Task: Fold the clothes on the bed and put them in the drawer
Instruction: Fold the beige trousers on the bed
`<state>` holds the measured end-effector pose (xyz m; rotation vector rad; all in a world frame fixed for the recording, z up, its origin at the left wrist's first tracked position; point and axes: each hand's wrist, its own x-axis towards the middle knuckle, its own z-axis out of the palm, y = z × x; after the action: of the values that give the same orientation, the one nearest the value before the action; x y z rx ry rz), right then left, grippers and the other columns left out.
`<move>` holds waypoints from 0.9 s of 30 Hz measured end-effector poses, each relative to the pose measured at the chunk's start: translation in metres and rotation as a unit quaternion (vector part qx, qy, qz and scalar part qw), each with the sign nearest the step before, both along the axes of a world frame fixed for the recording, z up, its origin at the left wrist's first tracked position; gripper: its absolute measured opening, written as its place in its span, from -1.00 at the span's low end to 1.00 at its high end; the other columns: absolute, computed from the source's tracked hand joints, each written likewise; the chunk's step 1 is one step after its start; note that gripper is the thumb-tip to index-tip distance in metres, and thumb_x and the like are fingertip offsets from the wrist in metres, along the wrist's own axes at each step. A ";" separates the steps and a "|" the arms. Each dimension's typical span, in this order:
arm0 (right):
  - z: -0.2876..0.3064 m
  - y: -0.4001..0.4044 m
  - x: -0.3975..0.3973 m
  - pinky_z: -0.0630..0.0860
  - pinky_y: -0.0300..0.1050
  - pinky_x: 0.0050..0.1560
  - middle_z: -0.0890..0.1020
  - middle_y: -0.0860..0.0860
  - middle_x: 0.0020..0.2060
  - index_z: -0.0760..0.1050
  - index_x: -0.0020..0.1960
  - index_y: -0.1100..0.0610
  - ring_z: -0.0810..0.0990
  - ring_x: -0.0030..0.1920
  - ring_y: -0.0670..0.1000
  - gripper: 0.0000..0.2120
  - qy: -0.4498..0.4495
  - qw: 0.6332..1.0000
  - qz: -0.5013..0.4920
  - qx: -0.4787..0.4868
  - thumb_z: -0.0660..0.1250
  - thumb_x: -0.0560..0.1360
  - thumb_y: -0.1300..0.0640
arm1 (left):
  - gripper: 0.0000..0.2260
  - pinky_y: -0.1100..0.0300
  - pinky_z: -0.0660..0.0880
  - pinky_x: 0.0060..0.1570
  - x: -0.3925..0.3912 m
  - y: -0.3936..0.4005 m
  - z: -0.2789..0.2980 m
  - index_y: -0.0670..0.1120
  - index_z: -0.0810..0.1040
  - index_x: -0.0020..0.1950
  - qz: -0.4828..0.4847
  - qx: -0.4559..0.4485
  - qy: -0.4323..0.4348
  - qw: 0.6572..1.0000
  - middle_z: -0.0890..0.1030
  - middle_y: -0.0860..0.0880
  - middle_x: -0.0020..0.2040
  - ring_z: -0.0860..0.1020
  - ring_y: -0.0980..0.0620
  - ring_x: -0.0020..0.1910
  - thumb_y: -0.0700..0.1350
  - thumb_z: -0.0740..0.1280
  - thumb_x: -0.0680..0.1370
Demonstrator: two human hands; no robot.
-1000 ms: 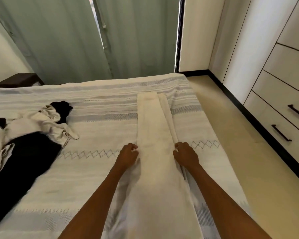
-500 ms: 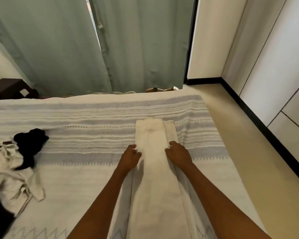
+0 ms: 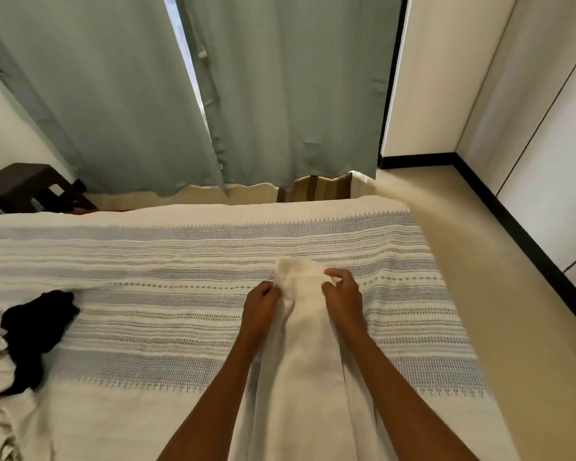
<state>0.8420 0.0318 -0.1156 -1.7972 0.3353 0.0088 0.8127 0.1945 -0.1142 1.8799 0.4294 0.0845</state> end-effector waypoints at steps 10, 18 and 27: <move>-0.027 -0.031 0.012 0.42 -0.15 0.10 0.60 -0.05 0.18 0.59 0.19 0.05 0.58 0.18 0.04 -0.60 0.016 0.978 0.088 -0.189 0.23 0.47 0.37 | -0.78 0.14 0.37 -0.11 0.024 -0.013 -0.026 -0.06 0.55 0.08 -0.044 0.200 0.121 0.971 0.65 -0.06 0.02 0.59 -0.13 0.03 0.07 0.27 0.60; -0.027 -0.033 0.029 0.45 -0.04 0.21 0.59 0.12 0.20 0.55 0.33 0.06 0.57 0.22 0.15 -0.59 -0.010 0.979 0.084 -0.188 0.27 0.53 0.32 | -0.78 0.07 0.42 -0.12 0.033 -0.017 -0.026 -0.05 0.43 -0.02 -0.015 0.253 0.095 0.963 0.61 -0.07 -0.06 0.58 -0.16 -0.05 0.09 0.26 0.62; -0.015 -0.057 -0.014 0.60 0.11 0.10 0.57 0.07 0.26 0.31 0.35 0.05 0.66 0.03 0.15 -0.45 0.152 0.976 0.115 -0.109 0.45 0.49 -0.10 | -0.78 0.15 0.35 -0.12 -0.026 -0.019 -0.031 -0.08 0.43 0.10 -0.036 0.206 0.039 0.977 0.56 -0.04 0.06 0.56 -0.05 0.04 0.02 0.35 0.59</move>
<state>0.8279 -0.0248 -0.1306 -2.0473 0.3541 0.4287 0.7865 0.1758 -0.1449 2.3110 0.4194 0.0539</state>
